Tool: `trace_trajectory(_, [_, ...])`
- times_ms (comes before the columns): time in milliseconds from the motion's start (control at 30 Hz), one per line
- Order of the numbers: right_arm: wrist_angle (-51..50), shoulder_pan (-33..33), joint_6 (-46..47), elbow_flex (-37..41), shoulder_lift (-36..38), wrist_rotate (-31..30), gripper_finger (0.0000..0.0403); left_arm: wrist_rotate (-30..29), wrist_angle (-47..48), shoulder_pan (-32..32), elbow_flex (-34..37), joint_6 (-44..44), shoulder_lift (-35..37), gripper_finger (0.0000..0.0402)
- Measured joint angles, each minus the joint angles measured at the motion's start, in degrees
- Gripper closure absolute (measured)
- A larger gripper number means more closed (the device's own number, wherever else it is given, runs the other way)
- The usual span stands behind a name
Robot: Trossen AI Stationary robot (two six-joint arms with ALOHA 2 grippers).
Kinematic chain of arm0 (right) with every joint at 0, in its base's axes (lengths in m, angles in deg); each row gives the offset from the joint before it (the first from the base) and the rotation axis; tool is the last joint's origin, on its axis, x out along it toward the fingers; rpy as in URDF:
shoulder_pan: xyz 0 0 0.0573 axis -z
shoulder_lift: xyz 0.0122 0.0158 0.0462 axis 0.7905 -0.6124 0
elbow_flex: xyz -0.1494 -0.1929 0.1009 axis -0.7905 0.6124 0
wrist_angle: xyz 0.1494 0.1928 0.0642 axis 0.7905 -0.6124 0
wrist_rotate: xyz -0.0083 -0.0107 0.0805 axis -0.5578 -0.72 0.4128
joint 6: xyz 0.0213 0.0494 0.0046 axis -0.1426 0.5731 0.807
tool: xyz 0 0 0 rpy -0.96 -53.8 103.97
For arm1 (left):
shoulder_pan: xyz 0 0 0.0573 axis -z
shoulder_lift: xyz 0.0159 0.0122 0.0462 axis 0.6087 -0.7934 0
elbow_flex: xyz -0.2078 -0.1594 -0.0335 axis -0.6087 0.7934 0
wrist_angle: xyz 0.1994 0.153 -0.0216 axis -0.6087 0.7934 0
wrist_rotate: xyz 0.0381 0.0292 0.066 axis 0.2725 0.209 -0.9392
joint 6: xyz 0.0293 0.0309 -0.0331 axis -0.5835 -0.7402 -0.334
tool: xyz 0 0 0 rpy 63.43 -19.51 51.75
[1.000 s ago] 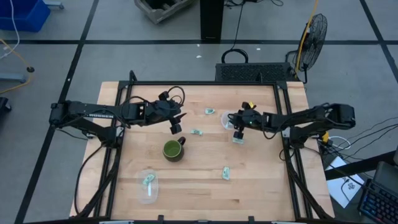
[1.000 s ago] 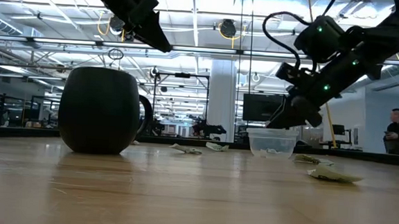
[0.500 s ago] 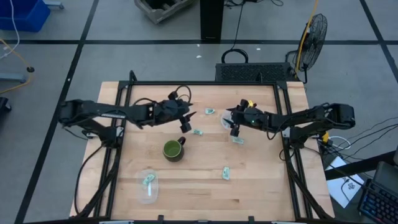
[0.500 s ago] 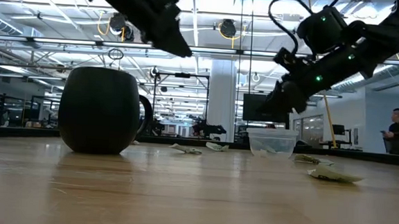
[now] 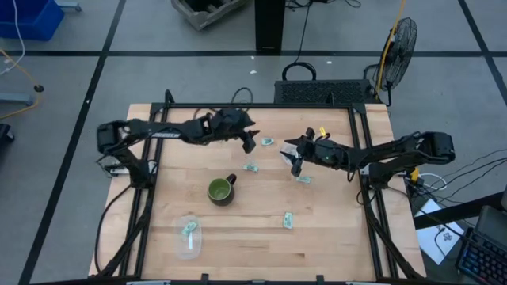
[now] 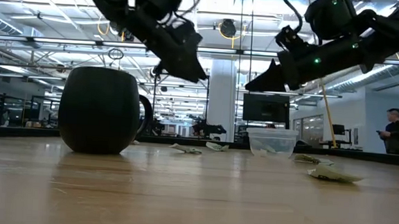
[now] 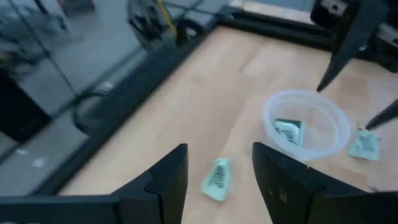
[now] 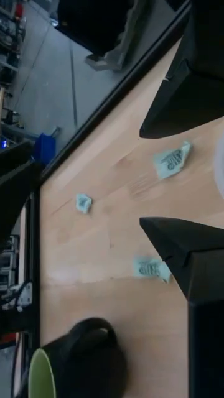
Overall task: Pick and place Stevia / Truvia into bins
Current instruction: Put the white stevia packet into the rectangle transparent container
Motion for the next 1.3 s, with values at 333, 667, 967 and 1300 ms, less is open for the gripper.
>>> trace_trajectory(333, [1.29, -1.64, -0.27, 0.01, 0.08, -0.19, 0.0193, 5.61, 6.96, -0.24, -12.17, 2.35, -16.06, 0.0218])
trace_trajectory(667, [1.49, -1.62, -1.53, 0.01, 0.08, -0.28, 0.0193, 3.50, 9.36, -2.25, -13.45, 8.70, -20.10, 0.0218])
trace_trajectory(967, [1.48, -1.62, -1.53, 0.01, 0.08, -0.17, 0.0193, 4.23, 9.39, -2.86, -13.07, 11.48, -22.83, 0.0218])
trace_trajectory(1300, [0.32, -1.62, -1.30, 0.05, 0.08, -0.02, 0.0193, 3.62, 7.57, -2.93, -13.23, 11.35, -24.58, 0.0218])
